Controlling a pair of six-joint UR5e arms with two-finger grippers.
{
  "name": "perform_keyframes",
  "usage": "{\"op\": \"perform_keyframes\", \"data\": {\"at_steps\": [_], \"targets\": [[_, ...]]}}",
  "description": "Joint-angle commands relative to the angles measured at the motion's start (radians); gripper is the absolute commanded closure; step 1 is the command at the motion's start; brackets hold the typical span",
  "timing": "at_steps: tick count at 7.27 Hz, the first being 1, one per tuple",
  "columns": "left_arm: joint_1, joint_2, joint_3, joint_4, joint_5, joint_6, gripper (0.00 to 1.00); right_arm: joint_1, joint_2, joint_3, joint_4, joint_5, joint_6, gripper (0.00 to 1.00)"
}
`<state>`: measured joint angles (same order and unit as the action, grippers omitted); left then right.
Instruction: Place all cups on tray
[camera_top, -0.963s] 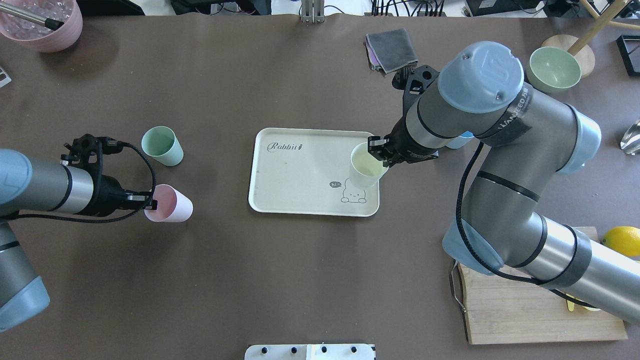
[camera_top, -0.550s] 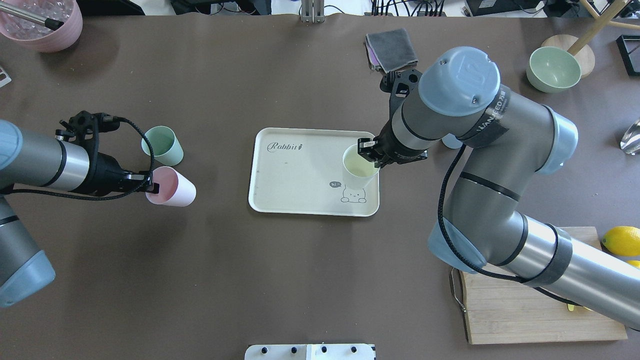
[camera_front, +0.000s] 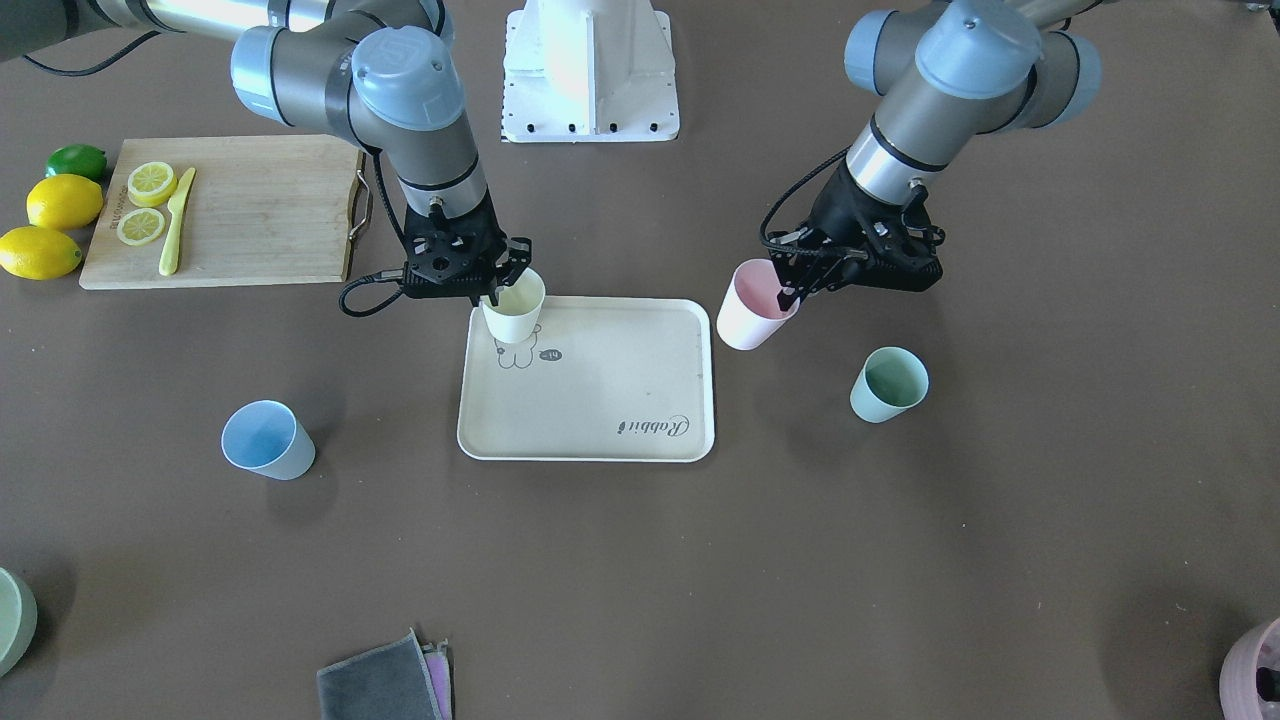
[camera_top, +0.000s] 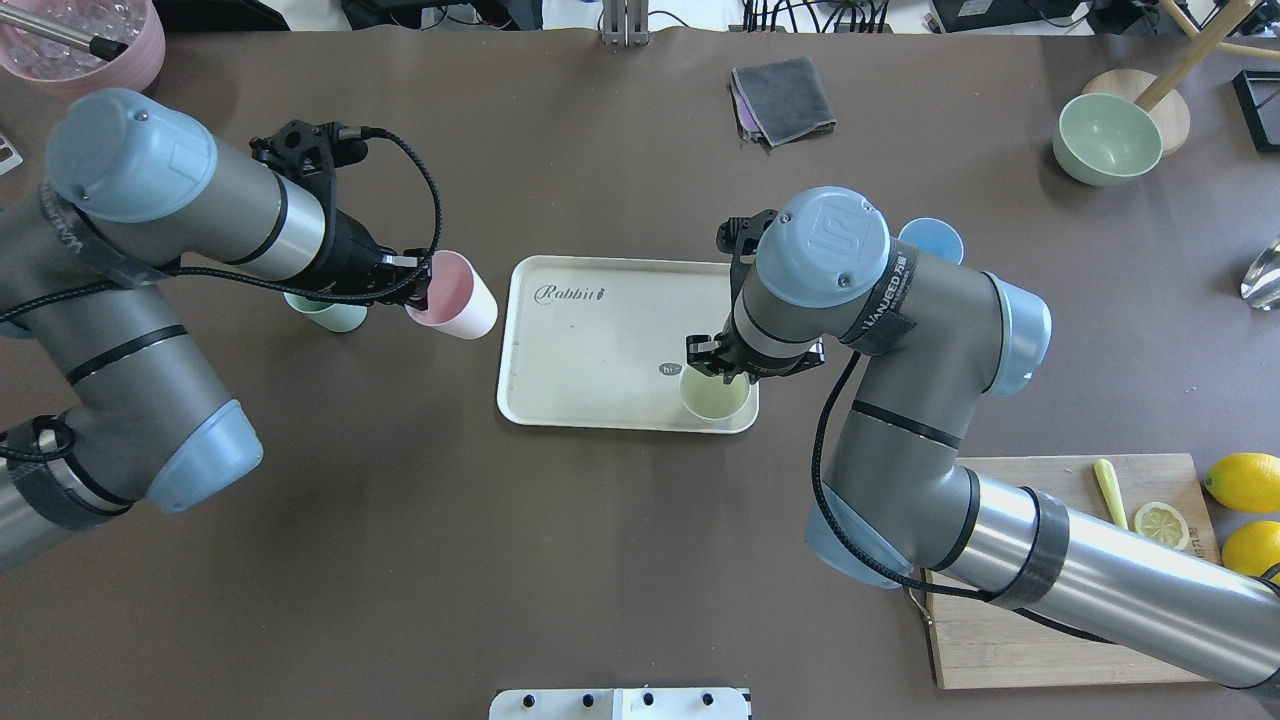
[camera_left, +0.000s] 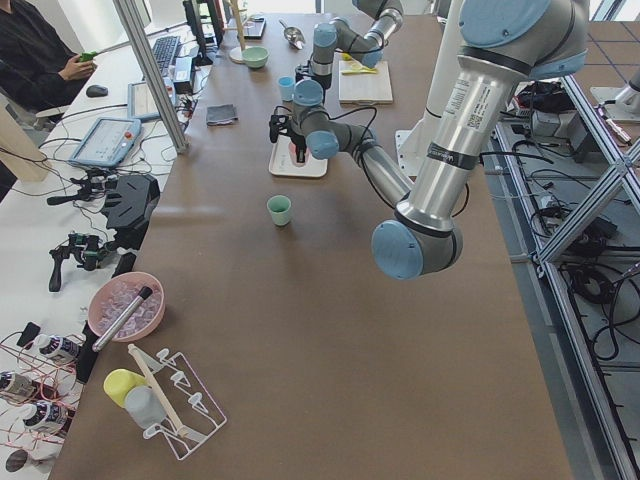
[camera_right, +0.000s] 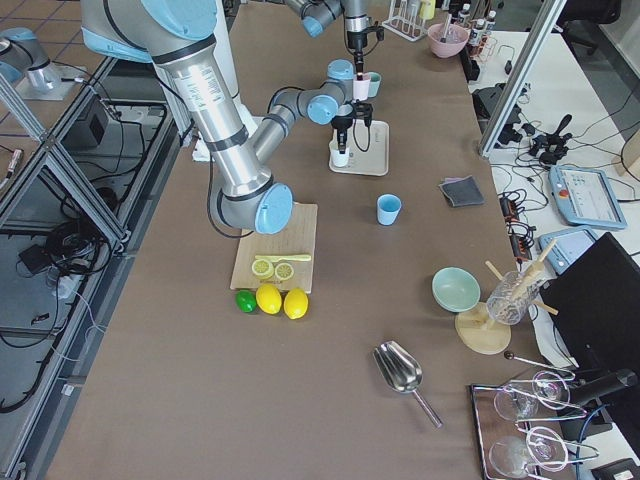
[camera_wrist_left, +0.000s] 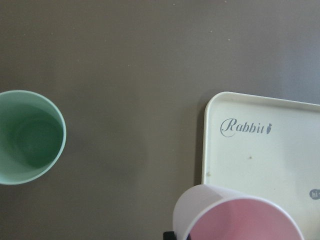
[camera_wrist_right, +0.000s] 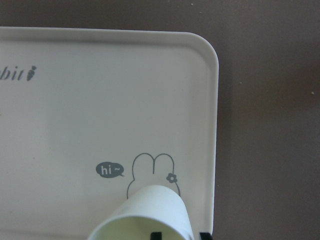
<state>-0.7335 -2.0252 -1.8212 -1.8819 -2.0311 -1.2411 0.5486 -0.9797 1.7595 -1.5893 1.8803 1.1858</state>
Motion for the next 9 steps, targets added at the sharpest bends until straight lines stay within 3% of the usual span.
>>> {"op": "perform_keyframes", "data": {"at_steps": [1,4,6,9], "targets": [[0.087,-0.084,0.049,0.007,0.101,-0.066,1.0,0.032,0.004,0.009,0.002,-0.01,0.043,0.0],[0.227,-0.141,0.098,0.007,0.239,-0.136,1.0,0.215,0.003,0.052,-0.004,0.172,0.017,0.0],[0.244,-0.142,0.134,0.006,0.264,-0.132,1.0,0.327,-0.017,0.04,-0.017,0.21,-0.039,0.0],[0.238,-0.136,0.146,0.007,0.278,-0.123,1.0,0.46,-0.107,-0.03,-0.008,0.26,-0.321,0.0]]}}
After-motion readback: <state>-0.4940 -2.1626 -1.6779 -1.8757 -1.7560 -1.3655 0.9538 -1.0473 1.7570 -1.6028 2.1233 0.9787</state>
